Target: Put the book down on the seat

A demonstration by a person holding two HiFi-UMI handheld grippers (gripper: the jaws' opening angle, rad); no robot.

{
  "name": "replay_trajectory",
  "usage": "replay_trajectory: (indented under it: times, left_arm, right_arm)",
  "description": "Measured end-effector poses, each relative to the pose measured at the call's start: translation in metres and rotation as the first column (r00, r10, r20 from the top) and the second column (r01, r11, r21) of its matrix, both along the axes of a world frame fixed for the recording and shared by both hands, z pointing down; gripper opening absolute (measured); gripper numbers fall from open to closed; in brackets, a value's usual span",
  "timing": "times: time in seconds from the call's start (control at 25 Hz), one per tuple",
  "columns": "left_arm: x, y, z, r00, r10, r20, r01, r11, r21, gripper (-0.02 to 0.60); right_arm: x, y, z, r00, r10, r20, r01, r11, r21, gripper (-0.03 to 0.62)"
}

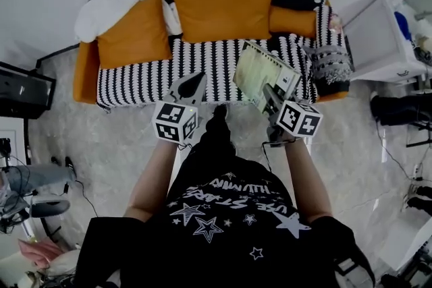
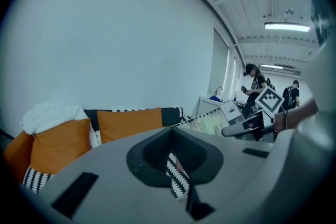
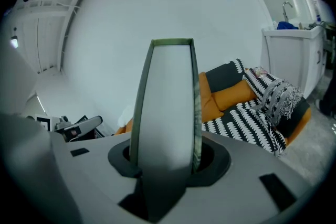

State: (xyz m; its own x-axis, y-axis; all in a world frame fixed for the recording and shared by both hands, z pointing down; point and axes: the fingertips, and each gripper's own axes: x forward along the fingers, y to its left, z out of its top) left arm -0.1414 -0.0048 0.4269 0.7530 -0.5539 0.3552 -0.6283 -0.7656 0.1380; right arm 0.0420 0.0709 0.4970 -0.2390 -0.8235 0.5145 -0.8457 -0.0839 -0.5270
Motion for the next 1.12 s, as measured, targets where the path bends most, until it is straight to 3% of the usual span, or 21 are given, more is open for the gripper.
replay_trajectory:
  times: [0.8, 1.12]
  left_arm:
    - [0.089, -0.176, 0.027, 0.987, 0.157, -0.022, -0.158, 0.986, -0.055, 0.008]
    - [0.123, -0.197, 0.043, 0.972, 0.233, -0.025, -0.234, 0.968, -0.091, 0.008]
  right_arm:
    - [0.068, -0.137, 0.017, 0.986, 0.166, -0.018, -0.167, 0.983, -0.076, 0.175]
    - [0.098, -0.145, 0.022, 0.970, 0.240, -0.042, -0.243, 0.964, -0.104, 0.175]
